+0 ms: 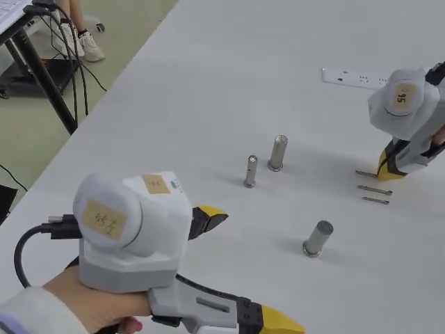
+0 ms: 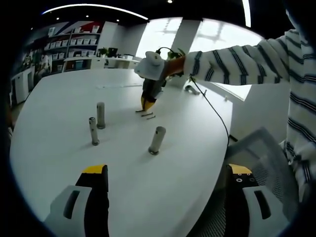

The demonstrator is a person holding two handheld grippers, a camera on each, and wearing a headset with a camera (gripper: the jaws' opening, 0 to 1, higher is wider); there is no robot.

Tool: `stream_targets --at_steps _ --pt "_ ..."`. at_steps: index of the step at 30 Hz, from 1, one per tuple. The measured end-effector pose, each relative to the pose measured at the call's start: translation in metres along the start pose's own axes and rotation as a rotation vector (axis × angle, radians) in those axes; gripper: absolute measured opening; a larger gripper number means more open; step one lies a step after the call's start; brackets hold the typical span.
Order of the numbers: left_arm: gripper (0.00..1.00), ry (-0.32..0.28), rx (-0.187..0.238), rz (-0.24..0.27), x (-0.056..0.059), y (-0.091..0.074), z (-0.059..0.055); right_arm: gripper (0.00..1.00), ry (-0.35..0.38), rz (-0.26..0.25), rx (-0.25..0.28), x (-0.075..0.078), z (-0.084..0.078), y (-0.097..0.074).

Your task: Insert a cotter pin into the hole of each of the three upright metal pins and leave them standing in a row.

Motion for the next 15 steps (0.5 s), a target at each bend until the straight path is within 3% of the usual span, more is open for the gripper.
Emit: stream_targets --at_steps 9,15 --pt "0.97 -0.003 -0.005 0.006 0.000 0.001 -0.002 0.00 0.011 -0.014 0.005 -0.004 -0.005 -0.010" --pt "0.97 -0.005 0.000 0.007 -0.001 0.000 0.000 0.00 0.017 -0.045 0.049 -0.005 -0.009 -0.023"
Point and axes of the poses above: the centre of the closed fingertips' face, and the gripper's own axes: y roughly forward along the fingers, x roughly to its right, z roughly out of its top, the point moved 10 cm from there along -y, roughly backward along the fingers, and after that the axes turned 2 degrees about y, right-handed, at the moved point
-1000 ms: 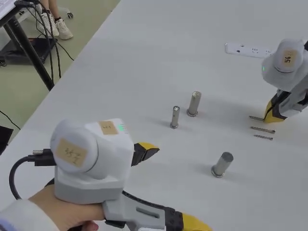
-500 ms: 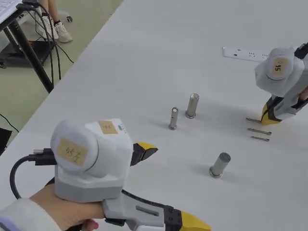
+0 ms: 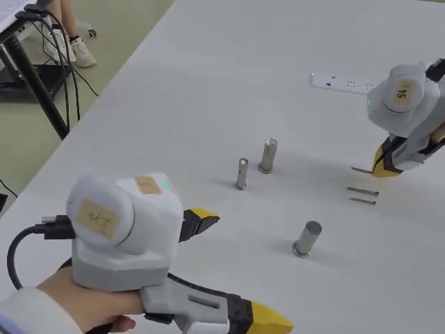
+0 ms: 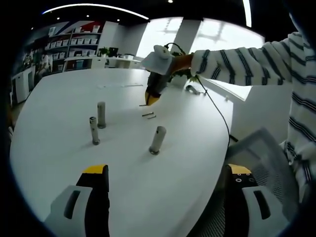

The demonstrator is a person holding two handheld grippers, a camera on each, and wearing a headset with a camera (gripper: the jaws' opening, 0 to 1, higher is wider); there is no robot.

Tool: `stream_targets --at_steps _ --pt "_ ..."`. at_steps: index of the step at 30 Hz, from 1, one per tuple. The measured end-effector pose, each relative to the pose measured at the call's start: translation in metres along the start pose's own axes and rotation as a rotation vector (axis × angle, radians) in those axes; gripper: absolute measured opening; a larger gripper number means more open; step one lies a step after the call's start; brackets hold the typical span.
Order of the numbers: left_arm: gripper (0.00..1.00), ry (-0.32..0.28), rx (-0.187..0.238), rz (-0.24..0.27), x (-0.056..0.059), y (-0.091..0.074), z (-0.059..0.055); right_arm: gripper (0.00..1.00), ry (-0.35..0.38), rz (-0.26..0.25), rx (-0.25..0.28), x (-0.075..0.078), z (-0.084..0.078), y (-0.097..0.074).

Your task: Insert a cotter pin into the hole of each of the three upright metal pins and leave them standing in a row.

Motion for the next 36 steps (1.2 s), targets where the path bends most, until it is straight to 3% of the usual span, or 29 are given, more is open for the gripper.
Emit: stream_targets --at_steps 9,19,21,24,29,36 --pt "0.96 0.001 -0.005 0.005 -0.002 -0.002 0.002 0.00 -0.029 -0.018 0.054 -0.011 0.001 -0.018" --pt "0.95 0.006 -0.026 -0.015 0.001 0.002 0.000 0.00 -0.074 -0.051 0.090 -0.039 0.007 -0.042" --pt "0.95 0.004 -0.027 -0.017 0.002 0.003 0.000 0.00 -0.082 -0.055 0.102 -0.033 0.008 -0.043" --pt "0.95 0.004 -0.034 -0.032 0.003 0.005 0.000 0.00 -0.110 -0.074 0.104 -0.040 0.010 -0.048" --pt "0.94 0.012 -0.036 -0.043 0.002 0.008 0.003 0.00 -0.137 -0.101 0.125 -0.048 0.014 -0.056" --pt "0.90 0.006 -0.006 -0.047 -0.001 0.011 0.014 0.00 -0.167 -0.158 0.175 -0.066 0.021 -0.069"
Point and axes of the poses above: the centre of the closed fingertips' face, and the gripper's own axes: y roughly forward along the fingers, x roughly to its right, z roughly out of its top, the point moved 10 cm from there along -y, roughly backward along the fingers, and after that the axes turned 2 degrees about y, right-handed, at the moved point
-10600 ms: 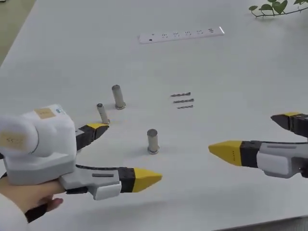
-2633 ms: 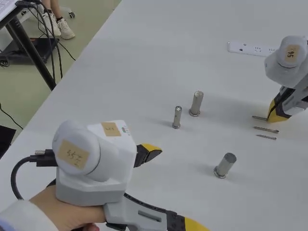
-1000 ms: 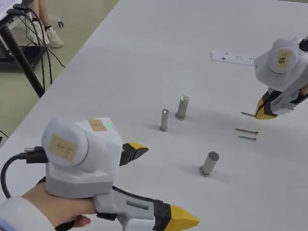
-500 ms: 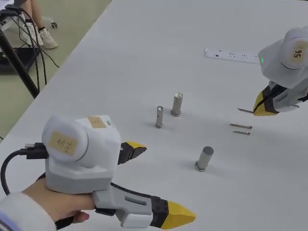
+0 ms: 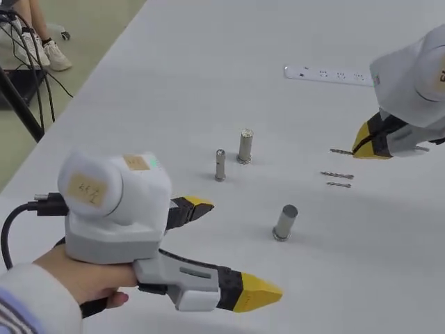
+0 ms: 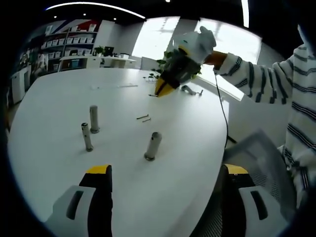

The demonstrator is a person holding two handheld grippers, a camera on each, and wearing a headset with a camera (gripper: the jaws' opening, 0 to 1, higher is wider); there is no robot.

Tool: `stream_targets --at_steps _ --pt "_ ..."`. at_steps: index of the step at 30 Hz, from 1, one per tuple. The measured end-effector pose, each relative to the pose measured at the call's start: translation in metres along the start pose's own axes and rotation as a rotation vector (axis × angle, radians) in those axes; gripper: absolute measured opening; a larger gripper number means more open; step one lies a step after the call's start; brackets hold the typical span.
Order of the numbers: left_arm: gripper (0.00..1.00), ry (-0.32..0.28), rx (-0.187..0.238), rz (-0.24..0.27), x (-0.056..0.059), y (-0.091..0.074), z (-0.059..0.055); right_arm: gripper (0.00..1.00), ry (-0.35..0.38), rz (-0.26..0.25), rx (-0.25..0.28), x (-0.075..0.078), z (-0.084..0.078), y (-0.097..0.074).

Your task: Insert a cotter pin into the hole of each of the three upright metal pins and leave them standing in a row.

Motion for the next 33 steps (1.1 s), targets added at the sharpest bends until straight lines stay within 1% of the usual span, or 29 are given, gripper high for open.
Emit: stream_targets --at_steps 4,10,11,14,15,18,19,20,23,25,26,28,29,31,33 --pt "0.89 0.005 0.008 -0.005 -0.001 0.003 0.006 0.00 -0.009 -0.035 0.027 -0.007 0.007 -0.007" --pt "0.86 -0.004 0.030 -0.023 -0.001 0.008 0.018 0.00 -0.020 -0.094 0.071 -0.020 0.017 -0.018" --pt "0.85 -0.020 0.042 -0.031 -0.002 0.010 0.020 0.00 -0.021 -0.101 0.082 -0.024 0.019 -0.020" --pt "0.84 -0.036 0.067 -0.043 -0.003 0.011 0.025 0.00 -0.012 -0.120 0.107 -0.031 0.022 -0.022" --pt "0.83 -0.043 0.078 -0.050 -0.003 0.012 0.028 0.00 -0.012 -0.127 0.117 -0.036 0.024 -0.024" --pt "0.80 -0.057 0.091 -0.059 -0.003 0.014 0.033 0.00 -0.003 -0.146 0.136 -0.045 0.026 -0.027" --pt "0.80 -0.059 0.093 -0.061 -0.003 0.015 0.035 0.00 0.000 -0.165 0.151 -0.047 0.027 -0.028" --pt "0.80 -0.059 0.094 -0.063 -0.003 0.016 0.037 0.00 0.002 -0.172 0.157 -0.050 0.027 -0.028" --pt "0.76 -0.078 0.107 -0.078 -0.004 0.018 0.042 0.00 0.008 -0.211 0.168 -0.054 0.028 -0.031" --pt "0.74 -0.106 0.122 -0.080 -0.005 0.020 0.047 0.00 0.018 -0.232 0.181 -0.057 0.028 -0.033" --pt "0.73 -0.133 0.134 -0.082 -0.006 0.022 0.049 0.00 0.025 -0.246 0.192 -0.059 0.028 -0.034" --pt "0.72 -0.159 0.160 -0.087 -0.009 0.023 0.053 0.00 0.027 -0.261 0.198 -0.061 0.029 -0.035" --pt "0.71 -0.163 0.164 -0.090 -0.010 0.024 0.055 0.00 0.030 -0.273 0.202 -0.062 0.029 -0.036" --pt "0.66 -0.169 0.172 -0.097 -0.012 0.025 0.059 0.00 0.033 -0.287 0.206 -0.066 0.029 -0.038" --pt "0.62 -0.172 0.177 -0.101 -0.012 0.026 0.062 0.00 0.037 -0.296 0.208 -0.069 0.030 -0.038"
Point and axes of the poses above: the centre of the closed fingertips' face, and the gripper's own axes: y roughly forward along the fingers, x roughly to its right, z roughly out of its top, the point moved 10 cm from there along -y, roughly backward along the fingers, and after that the axes turned 2 degrees about y, right-handed, at the moved point
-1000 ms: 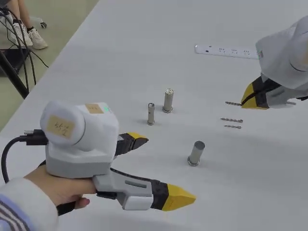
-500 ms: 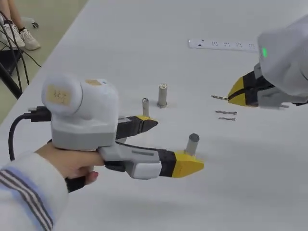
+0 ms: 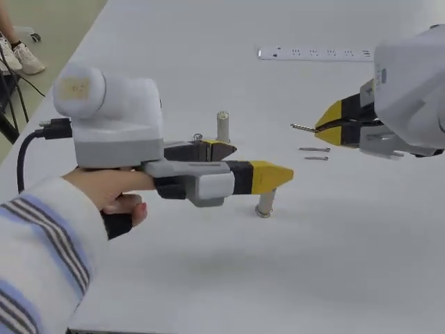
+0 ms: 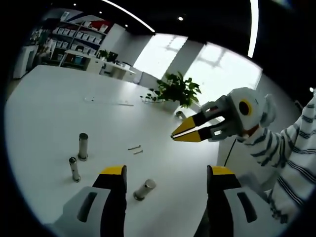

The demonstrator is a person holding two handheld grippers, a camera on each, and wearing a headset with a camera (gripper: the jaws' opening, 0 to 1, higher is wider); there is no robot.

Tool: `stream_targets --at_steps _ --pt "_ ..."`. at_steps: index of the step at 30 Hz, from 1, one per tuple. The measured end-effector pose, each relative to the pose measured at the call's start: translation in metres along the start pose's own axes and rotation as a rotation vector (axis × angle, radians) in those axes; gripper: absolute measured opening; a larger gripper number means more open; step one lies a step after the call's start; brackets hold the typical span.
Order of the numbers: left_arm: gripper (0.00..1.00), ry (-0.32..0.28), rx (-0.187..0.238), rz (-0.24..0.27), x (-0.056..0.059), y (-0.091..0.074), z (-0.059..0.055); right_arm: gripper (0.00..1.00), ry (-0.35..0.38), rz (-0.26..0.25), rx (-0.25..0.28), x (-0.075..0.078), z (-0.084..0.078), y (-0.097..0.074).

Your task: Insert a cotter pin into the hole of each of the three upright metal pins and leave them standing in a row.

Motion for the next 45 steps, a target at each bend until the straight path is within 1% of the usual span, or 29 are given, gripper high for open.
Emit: stream_targets --at_steps 1,2,4,7,10,11,15,18,20,23,25,29,30,32,33,39,45 --pt "0.62 -0.001 0.003 -0.001 0.000 0.002 0.002 0.00 0.008 0.002 -0.005 -0.002 -0.001 0.000" --pt "0.61 -0.001 0.003 -0.004 0.000 0.003 0.003 0.00 0.013 -0.006 -0.003 -0.003 -0.001 0.000" --pt "0.58 -0.007 0.004 -0.016 0.001 0.005 0.005 0.00 0.020 -0.020 -0.002 -0.007 -0.001 0.000" --pt "0.50 -0.032 0.015 -0.033 0.002 0.009 0.006 0.00 0.032 -0.048 0.007 -0.011 0.000 -0.001" --pt "0.48 -0.049 0.015 -0.039 0.002 0.013 0.006 0.00 0.032 -0.070 0.012 -0.014 0.001 -0.002" --pt "0.47 -0.054 0.013 -0.039 0.001 0.014 0.007 0.00 0.033 -0.088 0.018 -0.015 0.002 -0.003" --pt "0.42 -0.060 0.013 -0.034 0.001 0.017 0.007 0.00 0.044 -0.098 0.026 -0.021 0.003 -0.003" --pt "0.38 -0.074 0.017 -0.045 0.002 0.020 0.008 0.00 0.051 -0.102 0.029 -0.024 0.003 -0.003" --pt "0.34 -0.087 0.014 -0.061 0.004 0.022 0.007 0.00 0.057 -0.110 0.034 -0.026 0.004 -0.004" --pt "0.25 -0.089 0.018 -0.069 0.006 0.025 0.008 0.00 0.062 -0.113 0.035 -0.028 0.005 -0.004" --pt "0.23 -0.101 0.023 -0.073 0.007 0.028 0.007 0.00 0.063 -0.114 0.038 -0.029 0.006 -0.004" --pt "0.19 -0.103 0.020 -0.071 0.008 0.032 0.007 0.00 0.059 -0.118 0.038 -0.030 0.006 -0.003" --pt "0.16 -0.107 0.018 -0.075 0.009 0.032 0.007 0.00 0.061 -0.116 0.039 -0.030 0.006 -0.003" --pt "0.06 -0.110 0.011 -0.088 0.010 0.033 0.006 0.00 0.061 -0.117 0.050 -0.031 0.007 -0.003" --pt "0.04 -0.110 0.011 -0.090 0.010 0.033 0.006 0.00 0.062 -0.116 0.051 -0.031 0.008 -0.003" --pt "0.00 -0.114 0.012 -0.103 0.013 0.033 0.007 0.00 0.065 -0.117 0.060 -0.033 0.009 -0.004" --pt "0.00 -0.118 0.007 -0.103 0.014 0.033 0.006 0.00 0.066 -0.118 0.062 -0.035 0.010 -0.005"
Point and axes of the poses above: the centre of the closed fingertips' face, and the gripper's own axes: y roughly forward along the fingers, x roughly to its right, z roughly out of its top, the point moved 10 cm from there along -y, roughly backward along the fingers, and after that the axes turned 2 degrees about y, right-handed, at the moved point
